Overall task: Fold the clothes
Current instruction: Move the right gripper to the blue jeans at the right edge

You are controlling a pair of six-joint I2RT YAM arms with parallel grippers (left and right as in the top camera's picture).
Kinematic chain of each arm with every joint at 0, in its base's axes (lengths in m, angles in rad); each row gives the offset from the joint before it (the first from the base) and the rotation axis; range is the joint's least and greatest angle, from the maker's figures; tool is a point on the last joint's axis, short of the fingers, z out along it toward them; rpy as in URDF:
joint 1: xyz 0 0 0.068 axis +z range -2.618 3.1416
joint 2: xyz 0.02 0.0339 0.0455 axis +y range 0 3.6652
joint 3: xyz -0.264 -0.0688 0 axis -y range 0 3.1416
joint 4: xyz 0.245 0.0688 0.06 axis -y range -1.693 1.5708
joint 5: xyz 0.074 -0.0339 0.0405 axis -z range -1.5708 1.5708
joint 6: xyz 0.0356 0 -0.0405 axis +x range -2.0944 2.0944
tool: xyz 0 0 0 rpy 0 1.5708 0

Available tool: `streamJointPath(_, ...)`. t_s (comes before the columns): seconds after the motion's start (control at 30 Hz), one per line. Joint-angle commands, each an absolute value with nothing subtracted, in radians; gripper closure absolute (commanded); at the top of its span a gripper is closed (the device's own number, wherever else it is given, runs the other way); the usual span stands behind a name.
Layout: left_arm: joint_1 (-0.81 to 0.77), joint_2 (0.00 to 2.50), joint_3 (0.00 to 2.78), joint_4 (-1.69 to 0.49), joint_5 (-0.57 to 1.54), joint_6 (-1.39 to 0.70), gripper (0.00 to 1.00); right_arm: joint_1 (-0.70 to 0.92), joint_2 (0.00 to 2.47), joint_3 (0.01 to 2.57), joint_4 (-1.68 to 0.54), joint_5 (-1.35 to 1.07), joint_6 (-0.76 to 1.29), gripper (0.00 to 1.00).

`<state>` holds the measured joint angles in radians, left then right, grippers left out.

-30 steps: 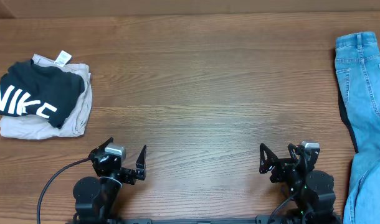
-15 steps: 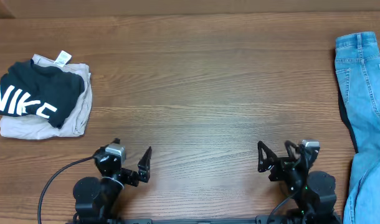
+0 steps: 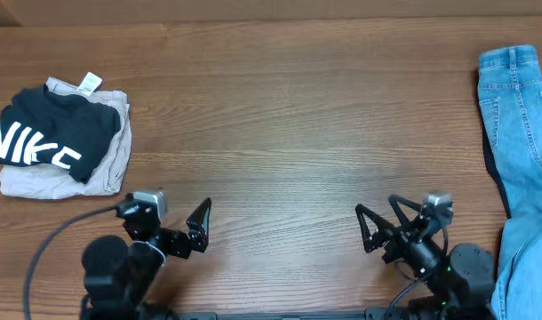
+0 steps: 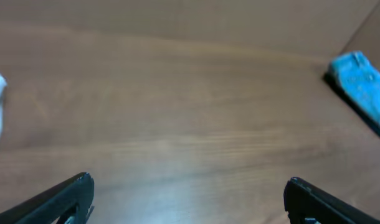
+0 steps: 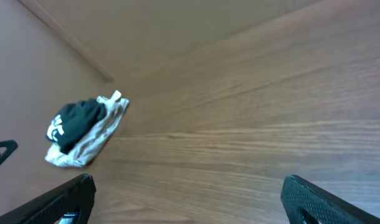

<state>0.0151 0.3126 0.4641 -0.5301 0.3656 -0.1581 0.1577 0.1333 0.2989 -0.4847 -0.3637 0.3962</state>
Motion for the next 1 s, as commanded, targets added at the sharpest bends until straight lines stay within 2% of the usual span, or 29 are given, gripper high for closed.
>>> streamJointPath(0.0, 0.019, 0.579, 0.720, -0.706, 0.256, -0.149, 0.00, 0.155, 0.315, 0.469, -0.527, -0.376, 0.424, 0.00)
streamJointPath(0.17, 0.019, 0.932, 1.093, -0.928, 0.236, -0.126, 0.00, 0.155, 0.670, 0.754, -0.662, -0.377, 0.414, 0.00)
streamJointPath(0.27, 0.019, 1.065, 1.231, -0.981, 0.249, -0.133, 0.00, 0.155, 0.883, 0.955, -0.783, -0.394, 0.357, 0.00)
streamJointPath(0.43, 0.019, 1.176, 1.298, -0.974, 0.368, -0.110, 0.00, 0.154, 1.126, 1.178, -0.933, -0.402, 0.277, 0.00)
streamJointPath(0.53, 0.019, 1.194, 1.299, -0.978, 0.369, -0.086, 0.00, 0.104, 1.240, 1.279, -1.043, -0.302, 0.288, 0.00)
streamJointPath(0.63, 0.019, 1.195, 1.299, -1.018, 0.353, -0.039, 0.00, -0.066, 1.309, 1.353, -1.135, -0.270, 0.288, 0.00)
streamJointPath(0.83, 0.019, 1.197, 1.299, -1.072, 0.306, -0.039, 0.00, -0.638, 1.432, 1.366, -1.191, -0.286, 0.288, 0.00)
streamJointPath(0.97, 0.019, 1.201, 1.299, -1.054, 0.307, -0.040, 0.00, -0.812, 1.540, 1.366, -1.116, -0.319, 0.288, 0.00)
